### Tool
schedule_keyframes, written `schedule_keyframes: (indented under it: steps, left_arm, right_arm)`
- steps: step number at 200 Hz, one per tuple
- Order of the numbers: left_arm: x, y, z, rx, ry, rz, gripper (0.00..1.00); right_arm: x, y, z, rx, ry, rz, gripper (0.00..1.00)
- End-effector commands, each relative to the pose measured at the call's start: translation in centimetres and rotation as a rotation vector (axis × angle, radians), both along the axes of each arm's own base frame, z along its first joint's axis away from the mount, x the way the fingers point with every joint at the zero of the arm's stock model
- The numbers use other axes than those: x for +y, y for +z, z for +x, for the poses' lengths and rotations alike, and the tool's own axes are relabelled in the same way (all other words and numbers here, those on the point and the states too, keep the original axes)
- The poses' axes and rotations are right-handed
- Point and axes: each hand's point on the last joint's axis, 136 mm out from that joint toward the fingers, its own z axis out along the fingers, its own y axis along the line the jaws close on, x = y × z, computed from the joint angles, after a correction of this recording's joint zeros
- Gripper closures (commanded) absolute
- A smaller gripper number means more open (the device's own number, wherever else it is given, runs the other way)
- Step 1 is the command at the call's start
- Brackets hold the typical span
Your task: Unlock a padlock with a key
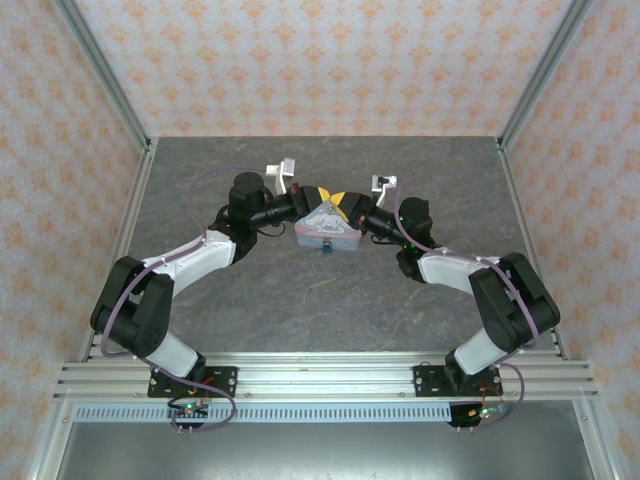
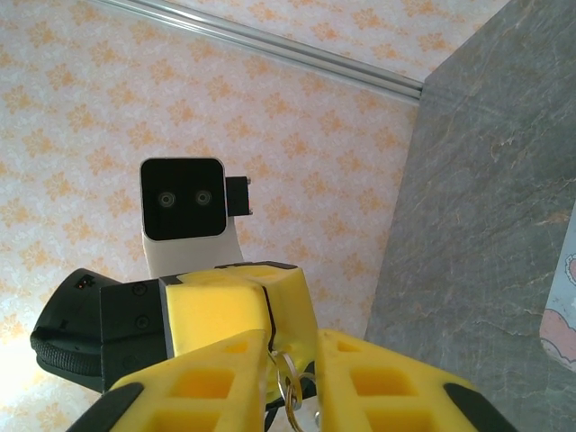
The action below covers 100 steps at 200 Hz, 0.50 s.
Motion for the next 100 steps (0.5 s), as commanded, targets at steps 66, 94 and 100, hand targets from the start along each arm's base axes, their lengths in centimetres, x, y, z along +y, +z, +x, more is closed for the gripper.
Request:
schedule_keyframes:
  steps: [66,94,100]
  left_arm:
    - [-1.0,0.67,-0.3,-0.021,-0.061,-0.009,1.0]
    - [-0.99,0.66,-0.25,-0.021,-0.058,-0.005,1.0]
    - [-0.99,0.6,-0.22,-0.019,-0.056,-0.003,1.0]
  right_arm:
    - [0.83,1.95,-0.59,-0.092,0.056,0.021,0.88]
    - [0.88,1.67,-0.6,-0.085,0.059,0.018,0.92]
    - [0.91,1.65,-0.64,-0.086,0.06,0.017,0.94]
